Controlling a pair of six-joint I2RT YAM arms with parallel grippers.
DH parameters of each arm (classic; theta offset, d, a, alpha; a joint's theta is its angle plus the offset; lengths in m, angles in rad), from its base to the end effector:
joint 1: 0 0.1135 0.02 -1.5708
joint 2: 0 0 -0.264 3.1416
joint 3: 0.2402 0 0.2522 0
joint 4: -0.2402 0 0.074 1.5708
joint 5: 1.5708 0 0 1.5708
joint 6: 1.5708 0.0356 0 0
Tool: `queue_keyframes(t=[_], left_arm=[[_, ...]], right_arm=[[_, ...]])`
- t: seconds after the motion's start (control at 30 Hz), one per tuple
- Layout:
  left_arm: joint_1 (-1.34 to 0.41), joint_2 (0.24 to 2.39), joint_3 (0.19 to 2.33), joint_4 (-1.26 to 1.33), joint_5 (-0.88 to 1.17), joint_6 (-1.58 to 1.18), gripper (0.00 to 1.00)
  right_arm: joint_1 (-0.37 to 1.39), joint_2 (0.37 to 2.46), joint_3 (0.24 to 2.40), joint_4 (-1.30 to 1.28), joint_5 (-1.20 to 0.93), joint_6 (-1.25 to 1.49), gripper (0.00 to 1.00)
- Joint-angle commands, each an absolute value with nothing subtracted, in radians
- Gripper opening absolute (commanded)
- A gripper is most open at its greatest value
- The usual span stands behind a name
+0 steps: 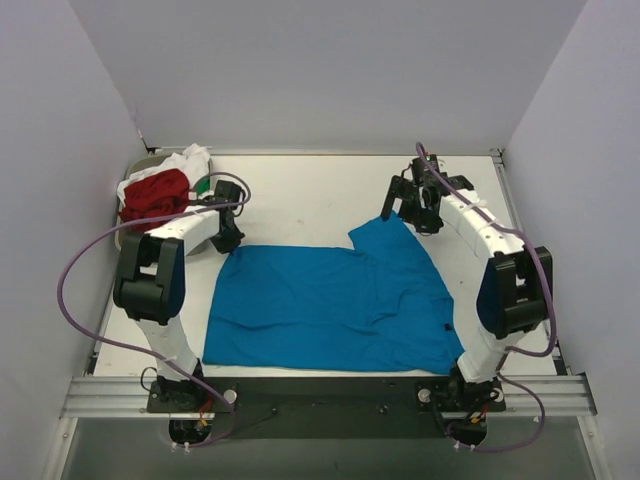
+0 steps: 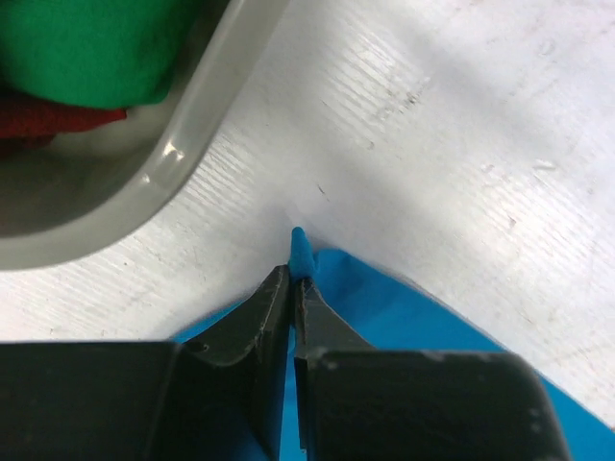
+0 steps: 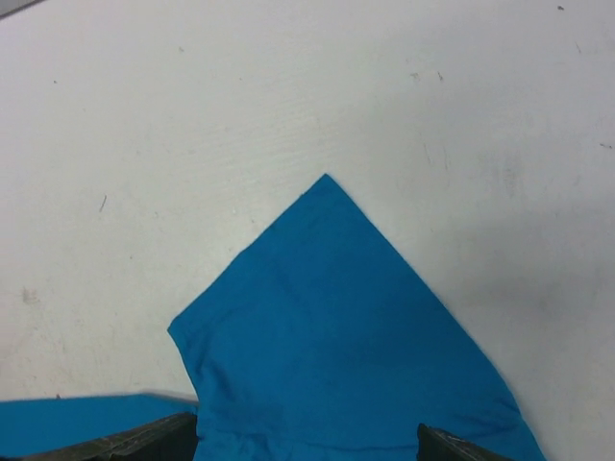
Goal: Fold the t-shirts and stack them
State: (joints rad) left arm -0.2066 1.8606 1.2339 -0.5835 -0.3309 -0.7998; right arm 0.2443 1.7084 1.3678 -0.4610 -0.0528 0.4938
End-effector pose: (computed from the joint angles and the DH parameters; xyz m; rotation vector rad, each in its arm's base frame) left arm 0.3616 -0.0640 0.1707 -0.8566 2.5252 0.1556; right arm 0.3715 0.0945 0.2710 0.2744 2.3952 0.4113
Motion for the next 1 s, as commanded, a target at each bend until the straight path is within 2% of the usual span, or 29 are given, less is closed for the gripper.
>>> queue_keyframes(t=[0.0,0.13,0.57,0.87,0.97], left_arm=[[-0.228,1.751,1.221,-0.575,-0.321,-0.815,0.11],[-0.238,1.712,1.212,-0.586,-0.345,-0.811,0.08],[-0.241,1.701,1.207,-0.603,-0.341,-0.799,0.08],[-0.241,1.695,1.166,-0.584,-0.333,-0.802,0.08],[-0.241,1.695,1.161,-0.581,-0.328,-0.804,0.08]], right_arm=[[0.204,1.787,1.460,-0.399,-0.116,0.480,0.97],[0.181,1.876,1.522,-0.377,-0.138,0.469,0.94],[0.167,2.167,1.758,-0.436,-0.117,0.456,0.92],[0.164,2.267,1.850,-0.468,-0.101,0.453,0.89],[0.166,2.290,1.871,-0.477,-0.098,0.456,0.85]])
